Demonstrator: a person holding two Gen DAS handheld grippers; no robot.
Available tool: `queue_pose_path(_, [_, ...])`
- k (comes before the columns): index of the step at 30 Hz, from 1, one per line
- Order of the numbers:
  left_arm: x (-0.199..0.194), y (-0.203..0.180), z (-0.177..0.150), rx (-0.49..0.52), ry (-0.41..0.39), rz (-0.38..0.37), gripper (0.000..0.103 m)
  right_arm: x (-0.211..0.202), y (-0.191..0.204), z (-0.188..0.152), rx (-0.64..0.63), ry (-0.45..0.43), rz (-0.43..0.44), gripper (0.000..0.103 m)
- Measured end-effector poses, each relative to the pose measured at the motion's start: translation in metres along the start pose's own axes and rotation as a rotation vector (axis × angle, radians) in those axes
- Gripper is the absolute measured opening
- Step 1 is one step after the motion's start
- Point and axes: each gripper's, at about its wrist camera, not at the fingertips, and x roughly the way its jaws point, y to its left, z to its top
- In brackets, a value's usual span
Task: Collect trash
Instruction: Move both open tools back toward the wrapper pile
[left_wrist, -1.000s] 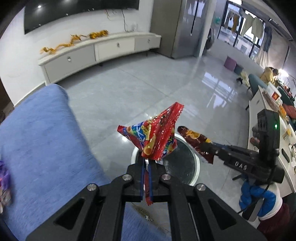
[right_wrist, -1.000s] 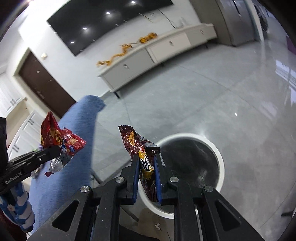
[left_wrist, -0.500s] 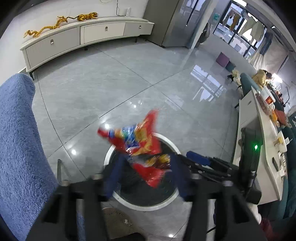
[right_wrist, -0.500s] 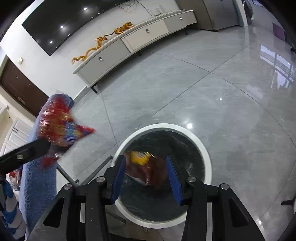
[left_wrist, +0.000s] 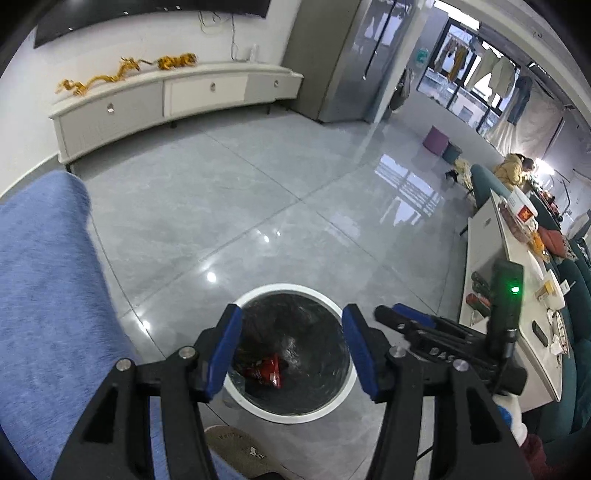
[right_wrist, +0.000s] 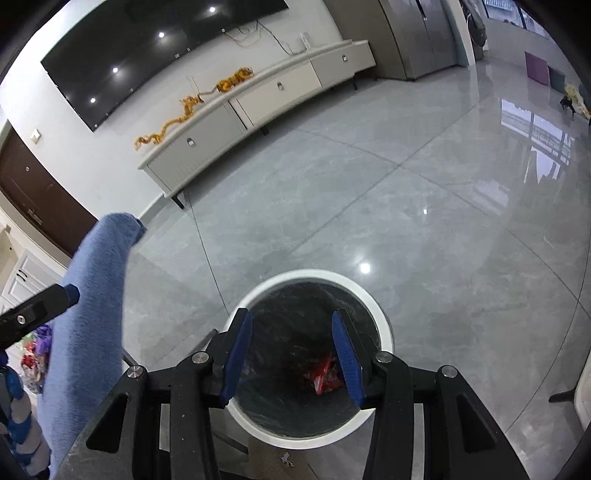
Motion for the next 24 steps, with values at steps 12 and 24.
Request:
queue_pose_path(12, [-0.133,0.056,-0.028,-0.063,-0.241,0.142,0.055,-0.089,0.100,0.012,-0.157,-0.152,0.131,0.043])
queue_pose_path(24, [-0.258,0.182,-0.136,-0.321,-0.420,0.476,0.066,-0.100,0.263,-0.010,-0.464,-0.115,0.341,0.049])
